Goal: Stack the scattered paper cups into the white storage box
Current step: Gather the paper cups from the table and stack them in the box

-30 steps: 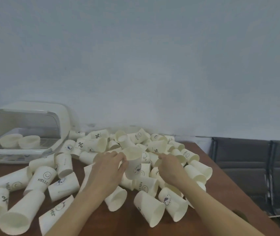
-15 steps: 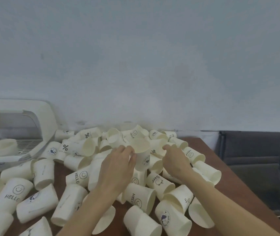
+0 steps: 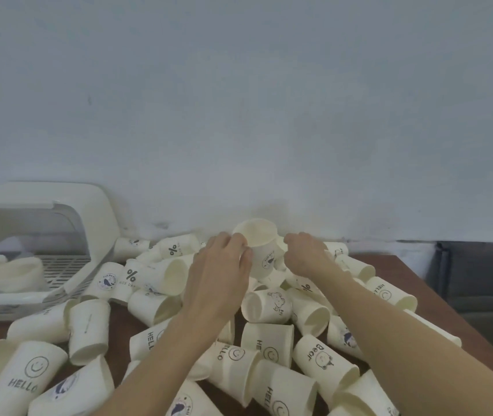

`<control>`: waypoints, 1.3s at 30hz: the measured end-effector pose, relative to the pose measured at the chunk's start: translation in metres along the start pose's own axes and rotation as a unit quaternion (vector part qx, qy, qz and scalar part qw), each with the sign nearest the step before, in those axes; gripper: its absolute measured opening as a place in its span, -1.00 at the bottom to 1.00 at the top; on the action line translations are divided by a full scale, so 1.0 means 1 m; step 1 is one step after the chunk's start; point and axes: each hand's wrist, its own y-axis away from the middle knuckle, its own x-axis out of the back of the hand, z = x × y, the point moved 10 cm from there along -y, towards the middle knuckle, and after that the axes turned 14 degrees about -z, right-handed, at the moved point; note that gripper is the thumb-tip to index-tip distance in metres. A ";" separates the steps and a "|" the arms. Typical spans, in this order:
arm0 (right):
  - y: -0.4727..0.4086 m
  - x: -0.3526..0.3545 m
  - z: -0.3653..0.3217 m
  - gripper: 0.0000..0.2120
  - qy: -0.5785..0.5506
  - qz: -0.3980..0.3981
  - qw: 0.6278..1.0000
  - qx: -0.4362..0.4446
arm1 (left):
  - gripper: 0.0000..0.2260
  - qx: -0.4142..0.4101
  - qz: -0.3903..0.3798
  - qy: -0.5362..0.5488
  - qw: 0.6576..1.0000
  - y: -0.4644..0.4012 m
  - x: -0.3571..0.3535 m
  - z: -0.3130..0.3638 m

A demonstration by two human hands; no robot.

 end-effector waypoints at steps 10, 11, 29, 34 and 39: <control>-0.044 -0.016 -0.006 -0.75 -0.009 -0.049 0.995 -0.085 | -0.84 -0.015 0.040 0.005 0.999 -0.011 0.014 -0.022; -0.045 -0.019 -0.005 -0.75 -0.020 -0.055 0.994 -0.095 | -0.84 -0.014 0.043 0.004 0.999 -0.010 0.015 -0.023; 0.020 0.050 -0.057 -0.79 0.021 0.174 0.985 0.013 | -0.80 0.015 0.042 0.005 0.999 0.015 0.051 -0.059; 0.049 0.063 -0.094 -0.77 0.035 0.216 0.975 0.040 | -0.81 0.027 0.046 0.017 0.998 0.029 0.062 -0.082; 0.071 0.073 -0.138 -0.76 0.042 0.230 0.970 0.069 | -0.80 0.032 0.048 0.012 0.998 0.043 0.081 -0.107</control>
